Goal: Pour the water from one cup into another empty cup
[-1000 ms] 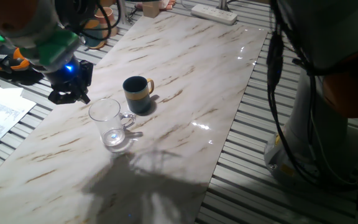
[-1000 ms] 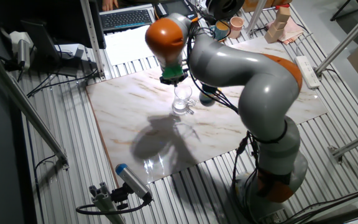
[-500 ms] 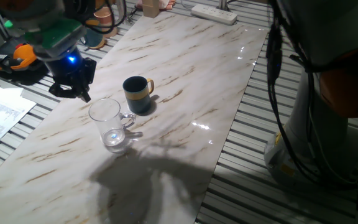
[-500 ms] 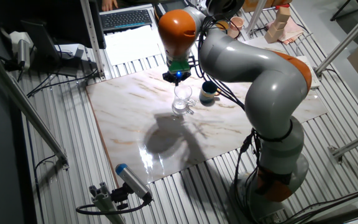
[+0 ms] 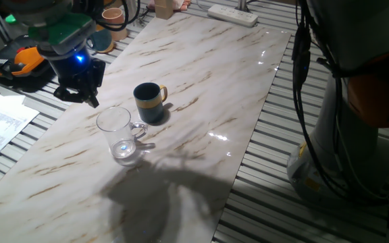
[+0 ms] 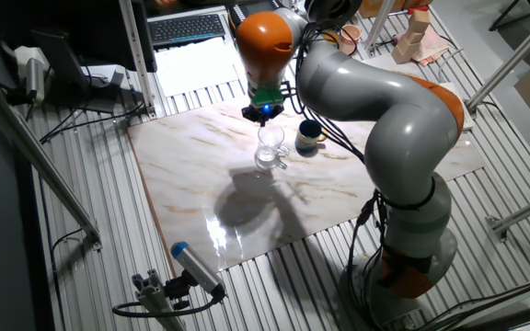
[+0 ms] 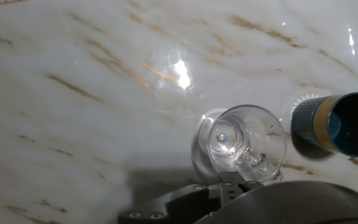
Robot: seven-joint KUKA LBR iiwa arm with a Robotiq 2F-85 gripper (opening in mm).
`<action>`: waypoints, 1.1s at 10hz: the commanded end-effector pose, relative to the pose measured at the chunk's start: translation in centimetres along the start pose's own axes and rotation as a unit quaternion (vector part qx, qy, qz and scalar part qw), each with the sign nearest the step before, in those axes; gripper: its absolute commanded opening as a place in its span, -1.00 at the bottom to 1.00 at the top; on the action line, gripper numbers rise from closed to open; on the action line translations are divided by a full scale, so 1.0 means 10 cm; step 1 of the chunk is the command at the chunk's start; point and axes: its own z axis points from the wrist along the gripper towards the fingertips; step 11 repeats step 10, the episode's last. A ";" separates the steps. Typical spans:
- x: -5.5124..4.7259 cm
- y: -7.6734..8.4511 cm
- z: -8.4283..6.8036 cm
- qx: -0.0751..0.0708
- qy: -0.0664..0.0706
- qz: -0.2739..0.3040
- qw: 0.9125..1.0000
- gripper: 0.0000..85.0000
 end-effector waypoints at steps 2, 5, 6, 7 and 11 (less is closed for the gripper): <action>0.00 0.00 0.00 -0.001 -0.002 -0.004 1.000 -1.00; 0.01 0.00 -0.01 0.000 -0.005 -0.006 1.000 -1.00; 0.01 0.00 -0.01 -0.002 -0.005 -0.006 1.000 -1.00; 0.01 0.00 -0.01 -0.003 -0.005 -0.007 1.000 -1.00; 0.00 -0.01 -0.02 -0.001 -0.005 -0.007 1.000 -1.00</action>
